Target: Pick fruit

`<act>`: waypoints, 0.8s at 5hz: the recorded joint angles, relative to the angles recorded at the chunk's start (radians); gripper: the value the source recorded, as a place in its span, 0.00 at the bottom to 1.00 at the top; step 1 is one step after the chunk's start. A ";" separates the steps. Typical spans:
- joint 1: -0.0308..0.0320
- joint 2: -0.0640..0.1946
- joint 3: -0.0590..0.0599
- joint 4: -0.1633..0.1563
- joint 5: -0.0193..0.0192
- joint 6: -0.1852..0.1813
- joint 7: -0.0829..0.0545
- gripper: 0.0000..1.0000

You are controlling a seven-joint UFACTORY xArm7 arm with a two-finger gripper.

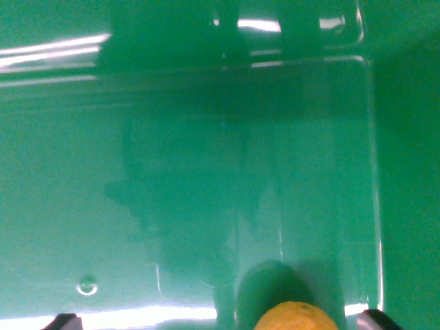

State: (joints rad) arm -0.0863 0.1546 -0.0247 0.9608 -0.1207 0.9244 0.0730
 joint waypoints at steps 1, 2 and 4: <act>0.0000 0.000 0.000 0.000 0.0000 0.000 0.000 0.00; -0.0069 0.015 -0.008 -0.033 -0.0069 -0.037 0.002 0.00; -0.0136 0.030 -0.015 -0.065 -0.0135 -0.073 0.003 0.00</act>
State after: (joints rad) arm -0.0998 0.1846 -0.0401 0.8955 -0.1342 0.8512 0.0763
